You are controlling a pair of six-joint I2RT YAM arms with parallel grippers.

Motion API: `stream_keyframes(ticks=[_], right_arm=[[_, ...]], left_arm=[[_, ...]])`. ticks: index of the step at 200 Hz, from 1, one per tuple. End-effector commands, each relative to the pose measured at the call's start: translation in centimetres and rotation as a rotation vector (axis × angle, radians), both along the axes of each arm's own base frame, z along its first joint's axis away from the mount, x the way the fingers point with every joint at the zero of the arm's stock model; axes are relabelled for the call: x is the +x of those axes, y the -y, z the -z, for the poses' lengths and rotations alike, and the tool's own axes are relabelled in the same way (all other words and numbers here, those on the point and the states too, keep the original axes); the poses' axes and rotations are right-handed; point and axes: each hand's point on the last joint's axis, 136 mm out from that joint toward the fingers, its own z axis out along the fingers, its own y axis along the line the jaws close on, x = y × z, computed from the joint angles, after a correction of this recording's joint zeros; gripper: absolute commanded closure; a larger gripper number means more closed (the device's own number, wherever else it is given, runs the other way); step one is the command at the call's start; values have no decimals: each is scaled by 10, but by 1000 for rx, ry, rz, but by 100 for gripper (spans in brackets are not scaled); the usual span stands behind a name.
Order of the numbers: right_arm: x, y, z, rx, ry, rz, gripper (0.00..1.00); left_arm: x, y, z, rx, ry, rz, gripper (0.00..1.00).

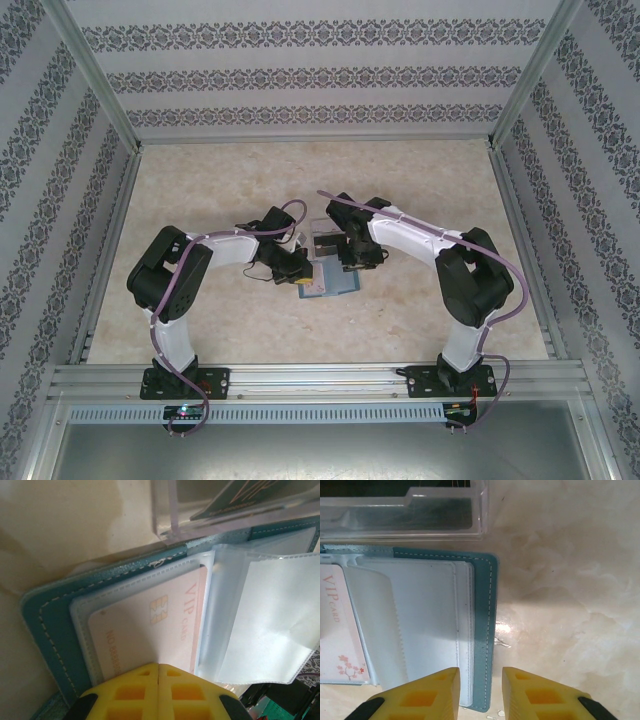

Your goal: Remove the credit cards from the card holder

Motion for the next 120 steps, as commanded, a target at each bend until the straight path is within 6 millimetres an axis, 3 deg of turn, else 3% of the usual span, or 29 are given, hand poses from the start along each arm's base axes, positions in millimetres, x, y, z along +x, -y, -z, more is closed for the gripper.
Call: stream_keyframes(ticks=[1,51,120], right_arm=[[-1,1,-1,10,7,-9,70],[-1,2,3,13,4,-8,70],[-2,10,-4,50,19,25,70]], left_arm=[[2,2,-8,36,24,17,100],[8,26,-26,17,50,73,100],[13,58,-13,16,34,133,100]])
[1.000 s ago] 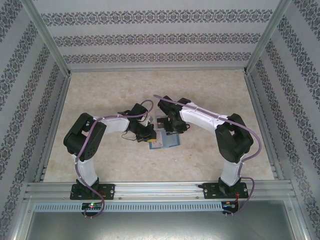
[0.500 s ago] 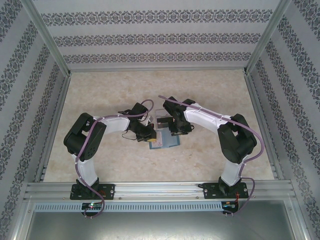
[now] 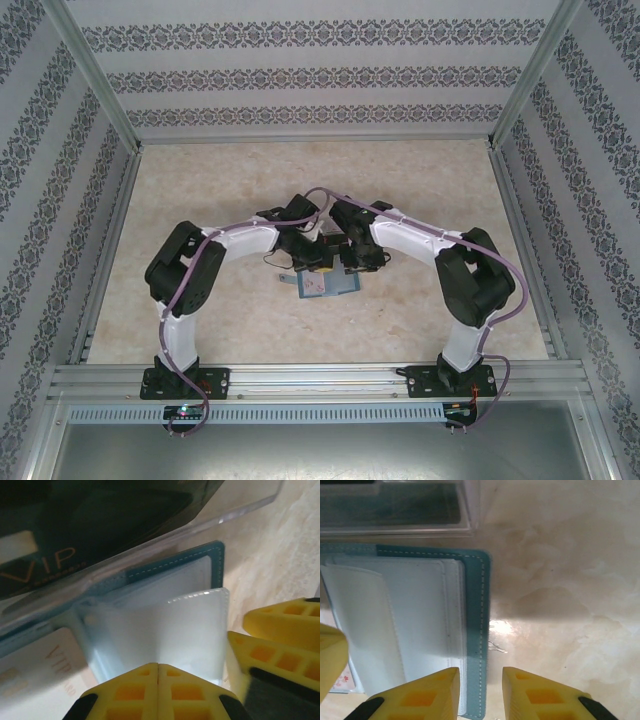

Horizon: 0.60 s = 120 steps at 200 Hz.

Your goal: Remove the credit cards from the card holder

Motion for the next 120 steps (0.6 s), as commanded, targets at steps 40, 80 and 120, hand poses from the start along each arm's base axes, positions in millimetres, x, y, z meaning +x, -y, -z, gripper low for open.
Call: stream_keyframes(ticks=[40,80,120], right_arm=[[2,3,-23,124,52,55,69],[3,-24,-25,322,39,99,70],[4,-44,-22,436,15,118,72]], left_arm=[[-7,12,18,20,-44,44,100],[-12,8,29,55,-63,47,100],[-11,2,15,63,-14,34,100]])
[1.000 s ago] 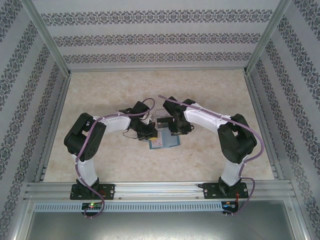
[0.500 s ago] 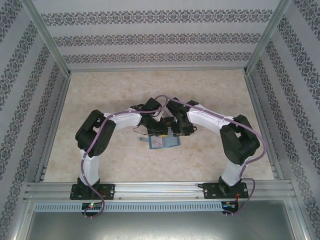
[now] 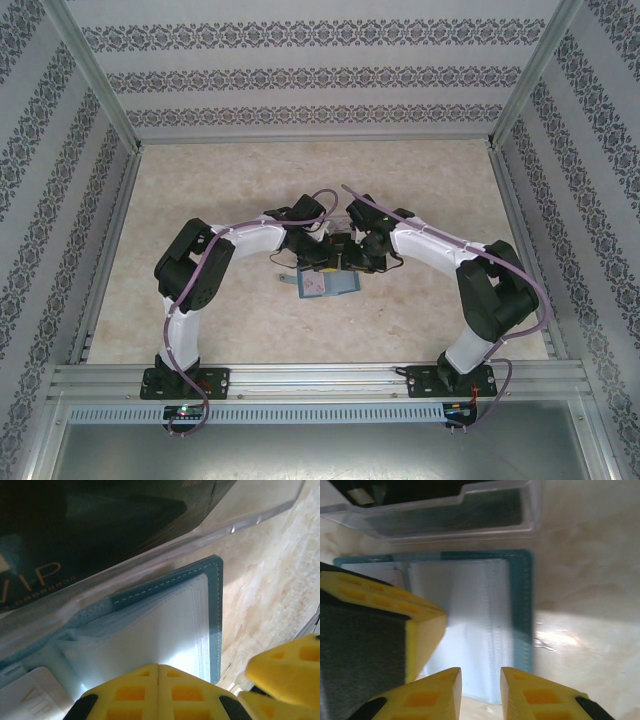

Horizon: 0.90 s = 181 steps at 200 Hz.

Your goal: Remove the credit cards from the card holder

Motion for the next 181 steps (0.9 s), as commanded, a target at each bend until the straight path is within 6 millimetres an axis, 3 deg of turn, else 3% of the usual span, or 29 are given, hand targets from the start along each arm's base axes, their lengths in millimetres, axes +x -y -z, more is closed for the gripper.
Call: stream_keyframes(ticks=[1,43,87,135,181], right_arm=[[5,-20,-7,125,-2,19,72],[5,-32,-3,164,-15,7,73],[3,-46,4,194,-37,-9,74],[1,-60,18,207,-65,-35,77],[-5,-40,48,93,-90,-18,78]], left_arm=[[-16,-8,8,58,-25,10,100],[-10,-15,-18,75,54,-7,100],[-10,-40,-31,105,91,-58,100],[-20,-61,-22,123,63,-97,100],[-27,-63,-9,123,31,-97,100]])
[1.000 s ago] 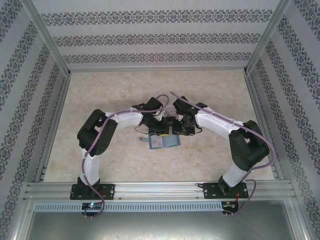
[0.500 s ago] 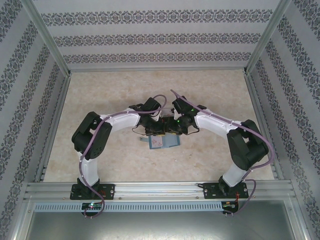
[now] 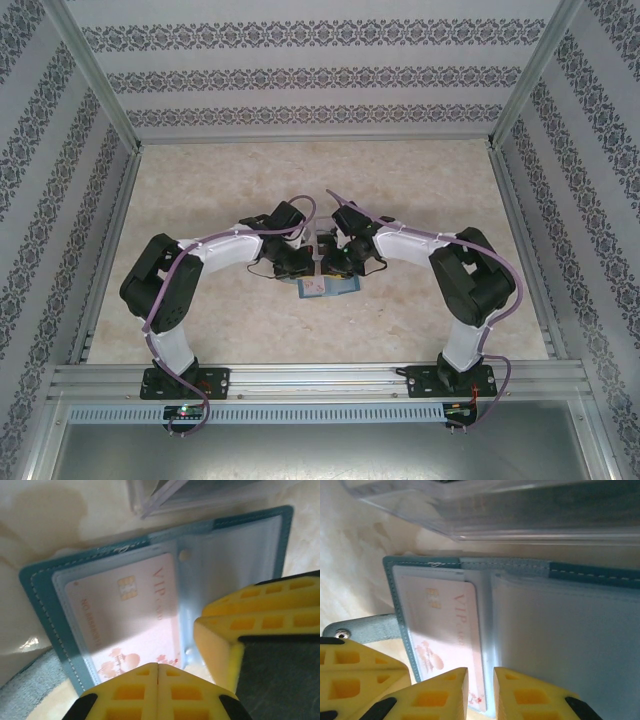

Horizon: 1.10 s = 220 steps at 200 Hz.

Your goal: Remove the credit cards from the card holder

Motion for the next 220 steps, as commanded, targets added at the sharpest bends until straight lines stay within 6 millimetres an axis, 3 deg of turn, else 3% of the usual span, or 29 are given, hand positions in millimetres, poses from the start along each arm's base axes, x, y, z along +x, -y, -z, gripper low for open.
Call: stream_keyframes(ticks=[1,36,73,149,220], right_arm=[[-5,14,20,-80,-15,7,78],[-18,33,39,-173,-47,11,79],[-22,38,35,-207,-42,4,80],[-5,1,-11,-38,42,15,77],[-4,-15,-2,10,11,4,79]], left_arm=[[1,-1,-1,-17,1,-11,100],[-3,0,10,-16,-28,-1,100],[-5,1,19,-15,-47,5,100],[-8,-2,30,6,-64,7,100],[-8,-2,30,4,-62,7,100]])
